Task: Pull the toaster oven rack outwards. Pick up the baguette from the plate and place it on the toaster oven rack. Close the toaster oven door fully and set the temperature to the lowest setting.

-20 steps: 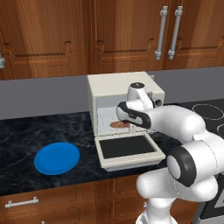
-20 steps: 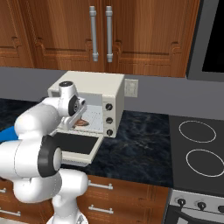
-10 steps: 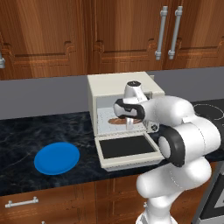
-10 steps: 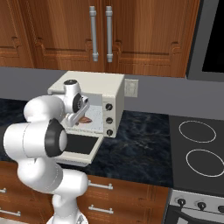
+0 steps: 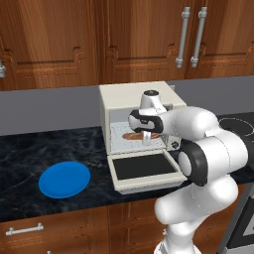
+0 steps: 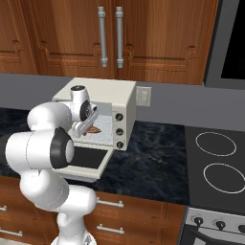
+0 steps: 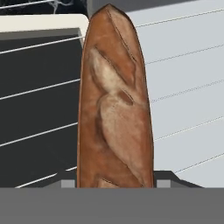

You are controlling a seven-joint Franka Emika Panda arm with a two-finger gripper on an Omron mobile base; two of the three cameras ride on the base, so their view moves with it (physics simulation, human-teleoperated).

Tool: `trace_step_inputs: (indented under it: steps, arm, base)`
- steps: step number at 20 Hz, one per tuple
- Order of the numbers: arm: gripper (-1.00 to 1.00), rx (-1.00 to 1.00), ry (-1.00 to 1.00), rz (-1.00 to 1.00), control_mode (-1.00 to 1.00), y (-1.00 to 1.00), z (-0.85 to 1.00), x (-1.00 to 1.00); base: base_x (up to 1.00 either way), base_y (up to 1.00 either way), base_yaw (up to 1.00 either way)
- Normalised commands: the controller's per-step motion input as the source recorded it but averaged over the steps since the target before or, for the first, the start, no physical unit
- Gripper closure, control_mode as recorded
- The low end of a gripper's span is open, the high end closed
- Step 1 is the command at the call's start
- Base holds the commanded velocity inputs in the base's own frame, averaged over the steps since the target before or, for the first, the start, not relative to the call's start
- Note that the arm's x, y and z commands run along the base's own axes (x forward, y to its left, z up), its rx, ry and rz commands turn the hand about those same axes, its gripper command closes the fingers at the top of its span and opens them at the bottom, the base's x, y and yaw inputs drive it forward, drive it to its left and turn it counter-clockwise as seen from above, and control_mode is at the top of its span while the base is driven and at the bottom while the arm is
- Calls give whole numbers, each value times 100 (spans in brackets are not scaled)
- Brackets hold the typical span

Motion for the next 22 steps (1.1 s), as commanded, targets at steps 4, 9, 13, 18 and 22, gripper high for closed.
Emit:
trace_step_inputs:
  steps: [4,9,13,18,22]
  arm:
    - [-100,0,0,0,-100,0,0,0]
    - [-100,-1,-1,0,-100,0,1,0]
    - [-100,-1,0,0,-100,0,14,0]
    - [-100,0,0,-1,-100,0,41,-18]
    - [-100,0,0,-7,-100,0,36,-65]
  base:
    - [0,0,0]
    - [0,0,0]
    - [0,0,0]
    - [0,0,0]
    - [0,0,0]
